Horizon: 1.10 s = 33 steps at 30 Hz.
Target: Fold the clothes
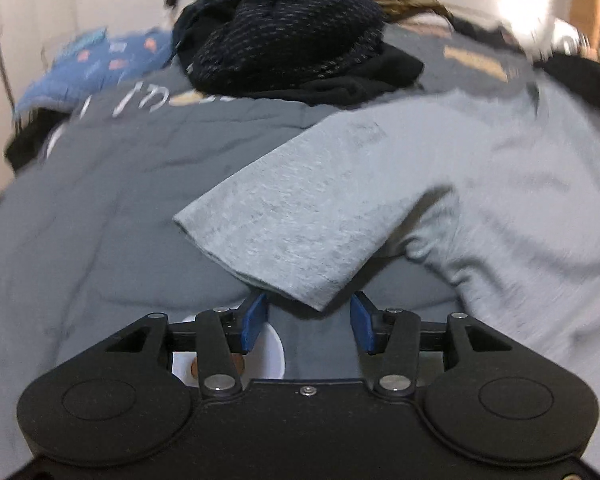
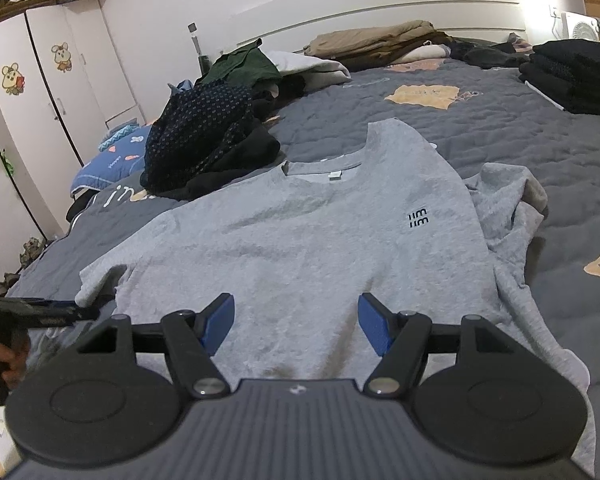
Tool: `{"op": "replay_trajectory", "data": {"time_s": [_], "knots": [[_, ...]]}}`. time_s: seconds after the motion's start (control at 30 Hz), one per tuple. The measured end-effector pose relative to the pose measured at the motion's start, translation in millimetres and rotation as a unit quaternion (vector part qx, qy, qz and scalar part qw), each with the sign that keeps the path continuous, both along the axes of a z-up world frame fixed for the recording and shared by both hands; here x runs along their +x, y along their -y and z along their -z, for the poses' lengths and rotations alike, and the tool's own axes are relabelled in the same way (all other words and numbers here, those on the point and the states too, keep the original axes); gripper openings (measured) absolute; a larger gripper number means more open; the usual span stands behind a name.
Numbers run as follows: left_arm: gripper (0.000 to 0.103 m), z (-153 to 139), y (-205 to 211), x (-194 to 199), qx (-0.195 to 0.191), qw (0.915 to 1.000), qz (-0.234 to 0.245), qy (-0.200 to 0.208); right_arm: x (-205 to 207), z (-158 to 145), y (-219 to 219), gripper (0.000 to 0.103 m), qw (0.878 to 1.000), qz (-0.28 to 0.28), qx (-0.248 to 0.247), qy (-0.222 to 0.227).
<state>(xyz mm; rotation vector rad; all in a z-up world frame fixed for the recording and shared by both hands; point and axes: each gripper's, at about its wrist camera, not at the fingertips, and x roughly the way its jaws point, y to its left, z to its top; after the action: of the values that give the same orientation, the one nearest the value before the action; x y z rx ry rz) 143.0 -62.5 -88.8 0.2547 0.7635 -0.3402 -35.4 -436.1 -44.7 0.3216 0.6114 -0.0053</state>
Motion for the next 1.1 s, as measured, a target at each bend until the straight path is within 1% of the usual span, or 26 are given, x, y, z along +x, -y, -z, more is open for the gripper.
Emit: {"op": "replay_trajectory", "data": {"time_s": [0.07,0.13,0.2,0.23,0.3,0.33,0.43,0.47,0.5,0.57,0.6,0.63,0.67,0.7,0.73,0.8,0.83,0.87,0.9,0.93,0.97,1.0,1.03,1.07,1.1], "knots": [[0.047,2.0,3.7,0.2,0.011,0.9997,0.0,0.02,0.1,0.3,1.1,0.067,1.0,0.002,0.001,0.0],[0.046,1.1,1.9,4.0,-0.01,0.9996,-0.009,0.026,0.2,0.8,1.4,0.067,1.0,0.002,0.001,-0.002],[0.033,0.3,-4.9,10.6,-0.046,0.9986,-0.02,0.017,0.2,1.2,1.3,0.067,1.0,0.001,0.002,-0.002],[0.023,0.2,-9.7,14.8,-0.067,0.9974,-0.027,0.005,0.2,1.3,0.9,0.067,1.0,-0.001,0.002,-0.002],[0.017,-2.8,-18.4,19.4,-0.111,0.9929,-0.035,-0.023,0.3,1.5,-0.1,0.067,1.0,-0.006,0.002,-0.001],[0.016,-5.9,-23.0,20.4,-0.134,0.9897,-0.037,-0.034,0.2,1.4,-0.8,0.067,1.0,-0.009,0.002,-0.001],[0.015,-23.0,-36.9,17.6,-0.204,0.9774,-0.034,-0.045,1.1,2.4,-2.2,0.067,1.0,-0.013,0.001,-0.004],[0.015,-29.2,-41.8,16.1,-0.228,0.9719,-0.033,-0.05,1.4,3.0,-2.5,0.067,1.0,-0.013,0.002,-0.005],[0.014,-35.8,-47.7,14.3,-0.257,0.9642,-0.03,-0.058,1.7,3.5,-2.8,0.067,1.0,-0.014,0.003,-0.006],[0.014,-49.1,-60.4,9.7,-0.318,0.9444,-0.027,-0.079,1.7,3.7,-4.0,0.067,1.0,-0.016,0.002,-0.007],[0.014,-54.6,-66.5,7.5,-0.341,0.9356,-0.026,-0.089,1.5,3.6,-4.6,0.067,1.0,-0.018,0.001,-0.007],[0.014,-59.0,-71.6,5.8,-0.354,0.9294,-0.024,-0.101,1.2,3.3,-4.6,0.067,1.0,-0.019,0.002,-0.007],[0.014,-63.1,-76.5,3.3,-0.36,0.9266,-0.027,-0.106,0.8,3.0,-4.7,0.067,1.0,-0.02,0.003,-0.006],[0.013,-66.3,-80.8,1.6,-0.354,0.9287,-0.038,-0.103,0.5,2.6,-4.7,0.067,1.0,-0.021,0.003,-0.006],[0.014,-66.0,-82.2,1.9,-0.332,0.9362,-0.051,-0.103,0.2,2.3,-4.7,0.067,1.0,-0.023,0.004,-0.006],[0.014,-61.4,-82.3,4.0,-0.275,0.9526,-0.074,-0.106,-0.1,2.5,-6.0,0.067,1.0,-0.025,0.003,-0.007],[0.015,-56.3,-82.1,5.8,-0.256,0.956,-0.077,-0.121,0.0,2.6,-6.8,0.067,1.0,-0.027,0.003,-0.008],[0.015,-49.3,-81.8,7.9,-0.242,0.9565,-0.075,-0.144,-0.1,2.7,-7.6,0.067,1.0,-0.03,0.002,-0.009],[0.015,-44.9,-82.1,8.8,-0.233,0.9568,-0.075,-0.156,-0.2,2.7,-8.4,0.067,0.999,-0.032,0.001,-0.009],[0.015,-43.9,-84.1,8.5,-0.234,0.9564,-0.076,-0.157,-0.1,2.7,-9.2,0.067,0.999,-0.033,0.0,-0.009],[0.018,-45.1,-88.8,8.4,-0.248,0.9532,-0.076,-0.155,0.3,2.7,-9.9,0.067,0.999,-0.034,-0.001,-0.01],[0.022,-47.4,-96.0,8.6,-0.273,0.947,-0.077,-0.152,0.8,2.8,-10.6,0.067,0.999,-0.035,-0.001,-0.01],[0.038,-49.6,-105.4,8.7,-0.304,0.9377,-0.081,-0.146,1.5,2.7,-10.8,0.067,0.999,-0.034,-0.001,-0.011],[0.053,-51.9,-116.9,9.1,-0.341,0.9261,-0.087,-0.137,2.0,2.7,-11.2,0.067,0.999,-0.035,-0.002,-0.012],[0.058,-53.1,-125.6,10.6,-0.364,0.9177,-0.096,-0.127,2.4,2.7,-11.7,0.067,0.999,-0.035,-0.002,-0.012]]}}
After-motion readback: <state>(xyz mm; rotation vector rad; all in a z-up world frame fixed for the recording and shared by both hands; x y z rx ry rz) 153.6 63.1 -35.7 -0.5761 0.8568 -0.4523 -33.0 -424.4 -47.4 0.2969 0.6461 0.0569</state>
